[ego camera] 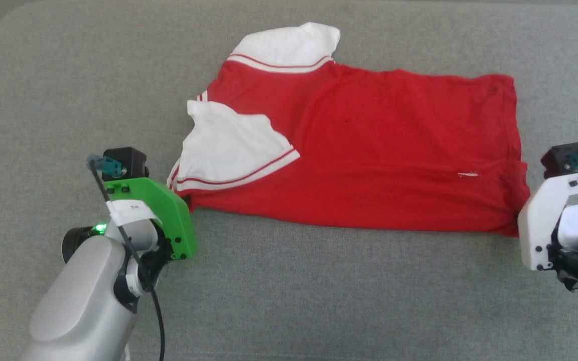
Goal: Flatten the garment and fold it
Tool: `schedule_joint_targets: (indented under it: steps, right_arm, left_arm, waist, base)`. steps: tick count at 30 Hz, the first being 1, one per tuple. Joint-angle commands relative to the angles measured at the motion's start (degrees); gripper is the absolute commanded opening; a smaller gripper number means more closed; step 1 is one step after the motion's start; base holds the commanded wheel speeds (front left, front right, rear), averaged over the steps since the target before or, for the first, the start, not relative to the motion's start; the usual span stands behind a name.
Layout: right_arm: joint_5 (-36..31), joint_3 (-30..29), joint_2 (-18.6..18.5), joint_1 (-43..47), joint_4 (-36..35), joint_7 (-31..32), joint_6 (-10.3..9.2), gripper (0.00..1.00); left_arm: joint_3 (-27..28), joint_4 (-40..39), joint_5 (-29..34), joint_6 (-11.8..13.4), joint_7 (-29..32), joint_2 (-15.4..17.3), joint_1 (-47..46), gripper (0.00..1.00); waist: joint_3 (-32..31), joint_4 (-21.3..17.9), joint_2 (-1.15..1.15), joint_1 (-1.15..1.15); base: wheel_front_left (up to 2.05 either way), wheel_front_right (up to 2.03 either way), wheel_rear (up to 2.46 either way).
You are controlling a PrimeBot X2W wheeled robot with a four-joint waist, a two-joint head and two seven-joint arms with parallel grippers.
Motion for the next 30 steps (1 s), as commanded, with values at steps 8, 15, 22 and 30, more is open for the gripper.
schedule_joint_targets:
  steps: [8,15,22,30]
  right_arm:
    - [1.7,-3.5,-1.3,5.4,-4.7,0.4,-0.1,0.0]
    - [1.4,-4.8,-0.3,12.0,-5.6,1.6,-0.1,0.0]
    - [0.4,-5.1,1.7,15.4,-1.6,0.5,-0.1,0.0]
    - [0.2,-5.4,2.9,14.3,2.4,-2.8,-0.1,1.0]
  left_arm:
    - [2.8,-7.2,-2.5,2.3,-1.5,2.0,6.3,0.0]
    - [2.8,-9.9,-4.3,4.6,-2.0,1.3,15.2,0.0]
    - [2.3,-4.3,-6.1,4.3,-3.0,-0.9,18.6,0.0]
    - [2.7,1.0,-6.0,3.5,-4.0,-0.8,16.4,1.0]
  waist:
    - [-8.3,0.6,0.0,0.0]
    - [-9.1,1.0,0.0,0.0]
    - [-7.7,1.1,0.0,0.0]
    - [-7.9,0.7,0.0,0.0]
  base:
    - [0.0,0.0,0.0]
    - [0.0,0.0,0.0]
    - [0.0,0.0,0.0]
    - [0.0,0.0,0.0]
